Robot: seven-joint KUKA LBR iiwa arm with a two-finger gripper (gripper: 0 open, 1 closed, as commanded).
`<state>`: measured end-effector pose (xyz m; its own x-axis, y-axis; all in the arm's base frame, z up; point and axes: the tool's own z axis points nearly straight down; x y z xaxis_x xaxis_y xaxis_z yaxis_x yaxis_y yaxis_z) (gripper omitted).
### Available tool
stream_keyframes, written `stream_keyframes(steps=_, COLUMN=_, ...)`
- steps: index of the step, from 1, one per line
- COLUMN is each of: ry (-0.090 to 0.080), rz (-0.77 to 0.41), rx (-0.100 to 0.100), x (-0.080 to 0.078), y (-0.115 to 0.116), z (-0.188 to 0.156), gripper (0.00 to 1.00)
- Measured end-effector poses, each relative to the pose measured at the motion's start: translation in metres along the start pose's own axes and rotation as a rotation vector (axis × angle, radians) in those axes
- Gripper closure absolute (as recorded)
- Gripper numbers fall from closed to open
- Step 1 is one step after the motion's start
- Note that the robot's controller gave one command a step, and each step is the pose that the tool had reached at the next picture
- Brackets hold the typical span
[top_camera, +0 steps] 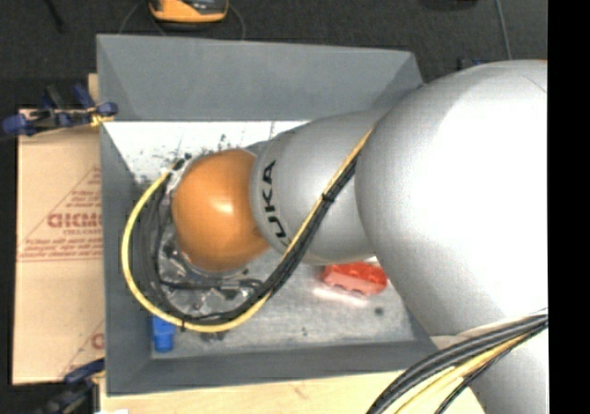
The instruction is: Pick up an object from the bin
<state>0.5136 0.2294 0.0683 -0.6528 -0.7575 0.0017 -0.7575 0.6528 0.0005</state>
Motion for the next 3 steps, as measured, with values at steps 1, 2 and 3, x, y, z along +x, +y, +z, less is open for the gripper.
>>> stream_keyframes(steps=1, ry=0.000, rz=-0.224, rx=0.004, x=0.018, y=0.030, z=-0.002, gripper=0.00)
stream_keyframes(steps=2, ry=-0.002, rz=-0.223, rx=0.001, x=0.017, y=0.032, z=-0.002, gripper=1.00)
stream_keyframes(steps=3, ry=-0.009, rz=-0.386, rx=0.008, x=0.042, y=0.005, z=-0.144, gripper=1.00)
